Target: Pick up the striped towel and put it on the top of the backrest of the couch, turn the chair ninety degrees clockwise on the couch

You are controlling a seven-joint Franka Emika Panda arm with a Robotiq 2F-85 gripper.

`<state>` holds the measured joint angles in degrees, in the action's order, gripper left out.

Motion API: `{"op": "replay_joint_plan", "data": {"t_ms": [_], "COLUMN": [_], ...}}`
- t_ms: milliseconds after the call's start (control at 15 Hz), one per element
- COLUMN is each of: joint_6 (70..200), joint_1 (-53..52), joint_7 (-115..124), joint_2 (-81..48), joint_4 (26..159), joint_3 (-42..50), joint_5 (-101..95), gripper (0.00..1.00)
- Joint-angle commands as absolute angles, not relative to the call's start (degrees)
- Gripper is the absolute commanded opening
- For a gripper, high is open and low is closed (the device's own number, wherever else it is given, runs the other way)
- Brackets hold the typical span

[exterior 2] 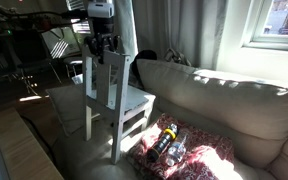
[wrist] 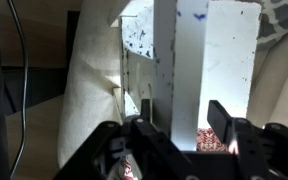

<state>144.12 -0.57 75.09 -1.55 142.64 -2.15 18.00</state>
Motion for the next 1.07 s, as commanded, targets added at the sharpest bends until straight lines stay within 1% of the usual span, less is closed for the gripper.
{"op": "replay_joint_plan", "data": {"t_ms": [0, 67, 267, 667, 867, 1000], "joint_6": [142.4, 141.9, 139.6, 132.2, 127.7, 127.9], "joint_1": [-1.1, -1.1, -1.1, 0.1, 1.0, 1.4], "joint_7": [79.3, 80.3, 80.6, 77.9, 70.8, 64.5], "joint_2": [-3.7, -3.9, -3.5, 2.5, 5.5, 7.7], "joint_4": [141.3, 141.2, 140.8, 138.5, 136.7, 136.2], "joint_3": [-1.4, -1.3, -1.1, 0.1, 0.6, 0.8], "joint_5": [11.9, 10.3, 8.1, 5.2, 2.3, 1.4], "gripper": [0.92, 1.0, 1.0, 1.0, 1.0, 1.0]}}
